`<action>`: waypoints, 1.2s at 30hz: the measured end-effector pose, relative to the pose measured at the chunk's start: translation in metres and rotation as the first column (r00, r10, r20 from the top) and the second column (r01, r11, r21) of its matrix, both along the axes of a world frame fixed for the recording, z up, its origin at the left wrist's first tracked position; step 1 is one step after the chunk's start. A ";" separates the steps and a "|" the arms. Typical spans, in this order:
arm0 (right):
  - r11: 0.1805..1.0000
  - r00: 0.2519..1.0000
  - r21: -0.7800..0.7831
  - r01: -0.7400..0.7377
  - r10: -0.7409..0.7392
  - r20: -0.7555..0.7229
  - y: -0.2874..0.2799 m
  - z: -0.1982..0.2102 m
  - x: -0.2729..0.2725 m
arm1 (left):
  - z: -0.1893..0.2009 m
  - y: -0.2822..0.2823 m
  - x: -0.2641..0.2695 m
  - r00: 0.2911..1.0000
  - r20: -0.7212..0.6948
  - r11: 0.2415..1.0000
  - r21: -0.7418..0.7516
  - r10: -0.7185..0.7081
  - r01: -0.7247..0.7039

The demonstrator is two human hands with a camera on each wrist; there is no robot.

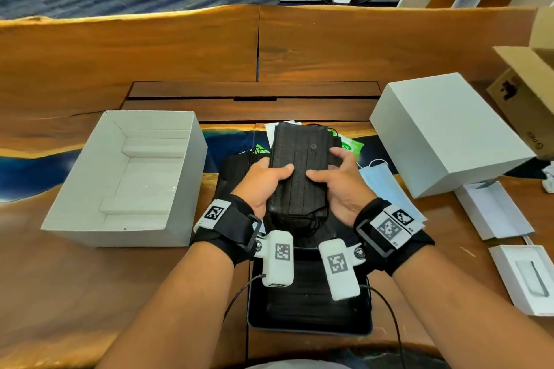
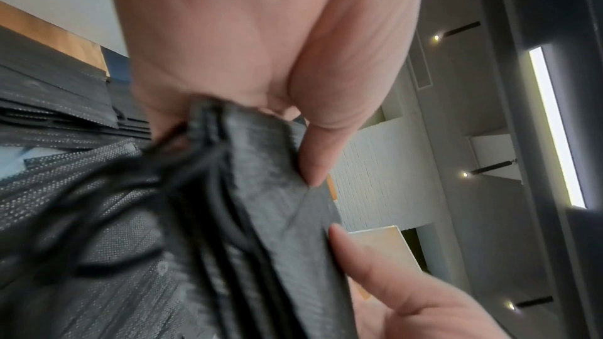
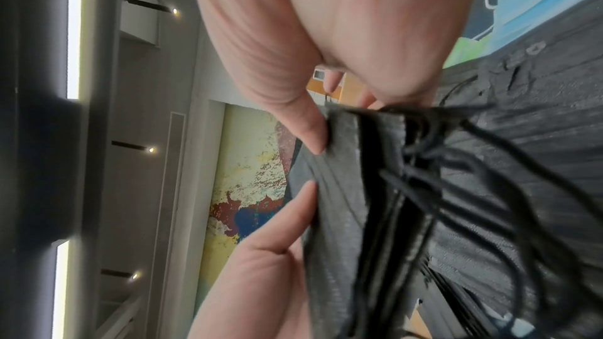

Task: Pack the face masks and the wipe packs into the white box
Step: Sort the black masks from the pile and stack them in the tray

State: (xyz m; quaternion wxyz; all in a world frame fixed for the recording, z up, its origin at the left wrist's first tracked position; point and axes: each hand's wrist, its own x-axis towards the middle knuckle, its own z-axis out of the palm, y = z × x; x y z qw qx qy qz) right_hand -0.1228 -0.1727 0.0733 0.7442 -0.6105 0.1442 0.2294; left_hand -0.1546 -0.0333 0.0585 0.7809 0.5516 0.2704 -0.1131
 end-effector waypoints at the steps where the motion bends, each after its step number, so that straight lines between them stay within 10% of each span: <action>1: 1.000 1.000 -0.001 0.019 -0.019 -0.005 -0.002 -0.001 0.001 | 0.000 0.000 0.000 1.000 0.004 1.000 -0.006 0.005 -0.004; 11: 0.971 0.939 0.158 -0.180 0.218 -0.267 -0.020 -0.006 -0.010 | -0.005 -0.012 -0.019 0.995 0.036 0.994 -0.064 -0.091 0.093; 18: 0.925 0.918 0.017 -0.381 0.380 -0.114 -0.050 -0.013 -0.010 | 0.000 0.001 -0.039 0.978 -0.014 0.977 0.052 -0.206 0.206; 24: 0.597 0.610 -0.130 -0.792 0.781 -0.134 -0.062 -0.005 -0.028 | -0.007 0.014 -0.057 0.953 -0.054 0.947 0.108 -0.298 0.302; 27: 0.450 0.483 -0.196 -0.871 0.856 -0.182 -0.058 -0.013 -0.037 | -0.008 0.014 -0.067 0.816 -0.182 0.768 0.275 -0.549 0.579; 30: 0.262 0.384 -0.415 -0.871 0.890 -0.244 -0.054 -0.024 -0.042 | -0.016 0.012 -0.077 0.665 -0.389 0.550 0.374 -0.638 0.747; 33: 0.083 0.336 -0.643 -0.761 0.899 -0.281 -0.054 -0.032 -0.045 | -0.025 0.010 -0.087 0.595 -0.492 0.512 0.309 -0.635 0.801; 36: 0.091 0.362 -0.697 -0.712 0.897 -0.252 -0.059 -0.040 -0.047 | -0.028 0.004 -0.094 0.554 -0.541 0.492 0.271 -0.633 0.827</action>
